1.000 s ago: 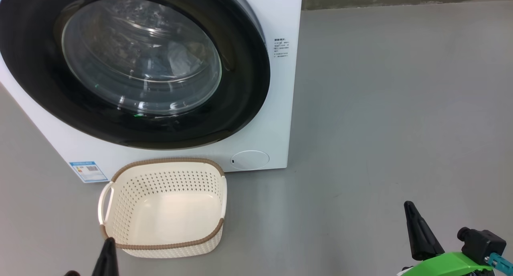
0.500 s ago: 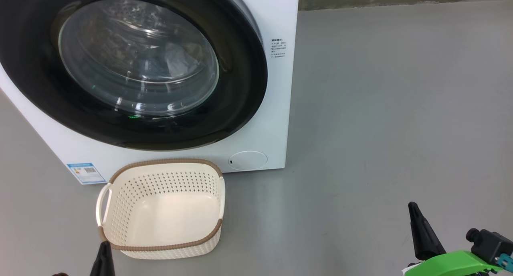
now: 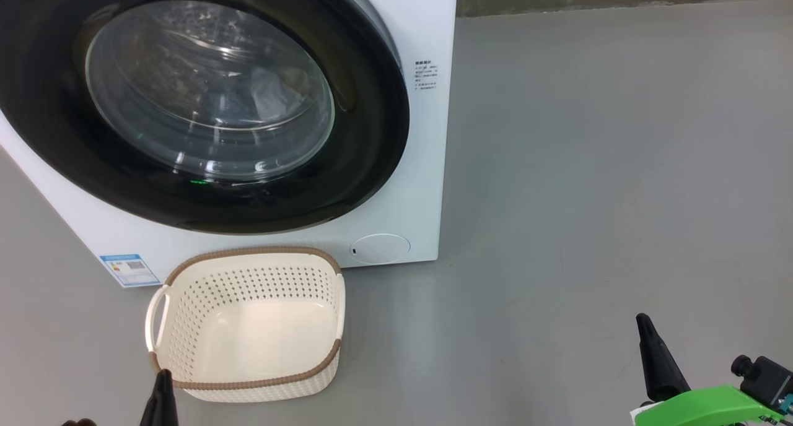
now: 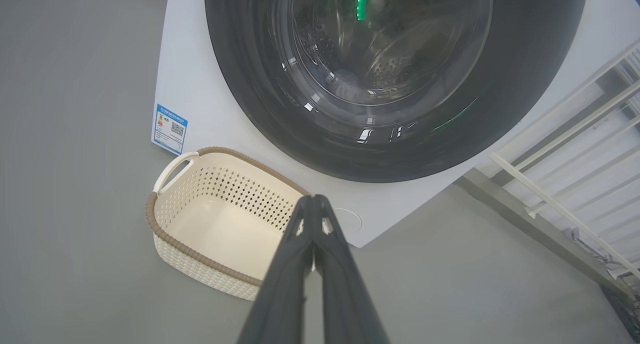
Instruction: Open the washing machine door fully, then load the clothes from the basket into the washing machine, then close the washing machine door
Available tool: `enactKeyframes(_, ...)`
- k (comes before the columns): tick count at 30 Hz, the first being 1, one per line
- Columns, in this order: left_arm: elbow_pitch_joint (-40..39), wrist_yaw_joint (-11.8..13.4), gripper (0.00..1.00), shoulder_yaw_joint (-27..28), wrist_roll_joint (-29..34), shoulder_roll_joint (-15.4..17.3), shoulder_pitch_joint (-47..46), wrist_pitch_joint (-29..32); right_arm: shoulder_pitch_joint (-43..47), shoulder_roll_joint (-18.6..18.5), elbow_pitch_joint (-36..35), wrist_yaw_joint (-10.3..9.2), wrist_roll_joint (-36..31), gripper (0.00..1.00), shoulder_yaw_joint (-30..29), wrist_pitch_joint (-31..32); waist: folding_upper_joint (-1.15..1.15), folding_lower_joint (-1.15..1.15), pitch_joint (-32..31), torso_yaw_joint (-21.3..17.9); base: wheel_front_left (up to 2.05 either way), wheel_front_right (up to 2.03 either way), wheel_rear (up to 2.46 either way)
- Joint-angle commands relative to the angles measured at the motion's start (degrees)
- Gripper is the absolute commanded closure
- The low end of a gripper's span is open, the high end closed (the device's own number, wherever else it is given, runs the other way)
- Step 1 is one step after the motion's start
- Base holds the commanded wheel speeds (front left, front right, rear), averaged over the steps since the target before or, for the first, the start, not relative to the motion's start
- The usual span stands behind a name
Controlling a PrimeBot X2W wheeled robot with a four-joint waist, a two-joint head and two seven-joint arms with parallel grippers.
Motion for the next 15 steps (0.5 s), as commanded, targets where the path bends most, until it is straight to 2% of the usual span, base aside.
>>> enactKeyframes(1, -0.92, -0.36, 1.0, 0.95, -1.84, 1.01, -2.78, 0.29, -2.51, -0.2, -1.23, -0.13, 1.77, 1.0, 0.19, 0.32, 0.0, -0.01, -0.01, -0.05, 0.0, 0.0, 0.0)
enactKeyframes(15, -0.12, -0.72, 1.0, 1.25, -11.29, 1.22, -4.16, 2.64, -3.05, -0.11, -1.05, -0.17, 10.12, 1.0, -0.27, 2.7, 0.0, -0.01, -0.07, -0.51, 0.0, 0.0, 0.0)
